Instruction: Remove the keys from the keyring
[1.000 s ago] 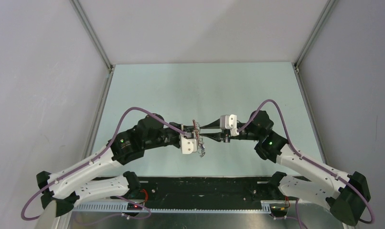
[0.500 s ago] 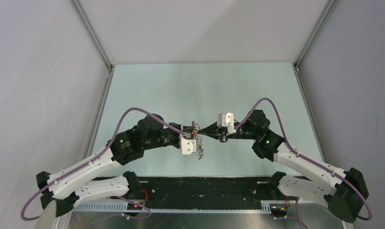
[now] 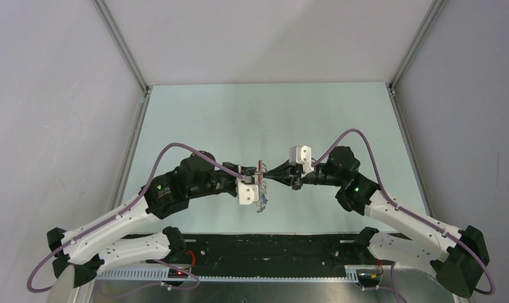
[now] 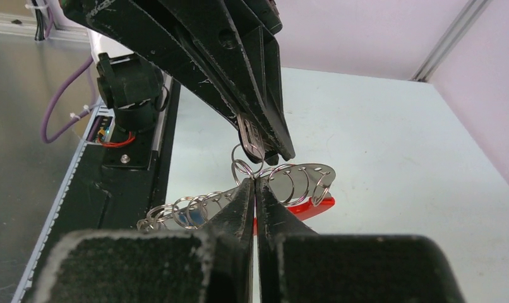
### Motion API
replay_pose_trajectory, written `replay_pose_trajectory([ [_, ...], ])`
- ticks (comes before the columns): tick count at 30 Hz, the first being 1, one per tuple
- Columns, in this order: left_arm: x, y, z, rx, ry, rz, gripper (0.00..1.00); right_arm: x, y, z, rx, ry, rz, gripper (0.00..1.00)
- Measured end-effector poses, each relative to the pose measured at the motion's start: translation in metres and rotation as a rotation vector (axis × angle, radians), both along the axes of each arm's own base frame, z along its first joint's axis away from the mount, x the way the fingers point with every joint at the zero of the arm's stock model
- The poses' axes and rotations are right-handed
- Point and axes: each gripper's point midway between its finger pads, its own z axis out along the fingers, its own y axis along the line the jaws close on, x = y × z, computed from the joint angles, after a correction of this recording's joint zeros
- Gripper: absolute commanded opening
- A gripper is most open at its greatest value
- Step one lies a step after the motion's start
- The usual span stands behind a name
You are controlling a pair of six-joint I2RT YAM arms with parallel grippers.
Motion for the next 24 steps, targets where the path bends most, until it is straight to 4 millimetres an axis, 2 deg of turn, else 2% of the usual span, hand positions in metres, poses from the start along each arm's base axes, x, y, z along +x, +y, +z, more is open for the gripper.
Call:
replay_pose_trajectory([
  [9,0.0,0.0,0.0,0.001,0.0,0.001,0.0,0.012,-0.01,0.002,0.019,0.118,-0.061,0.0],
  [24,0.001,-0.001,0.002,-0.006,-0.005,0.001,0.0,0.015,-0.023,0.011,0.079,0.202,-0.122,0.0],
])
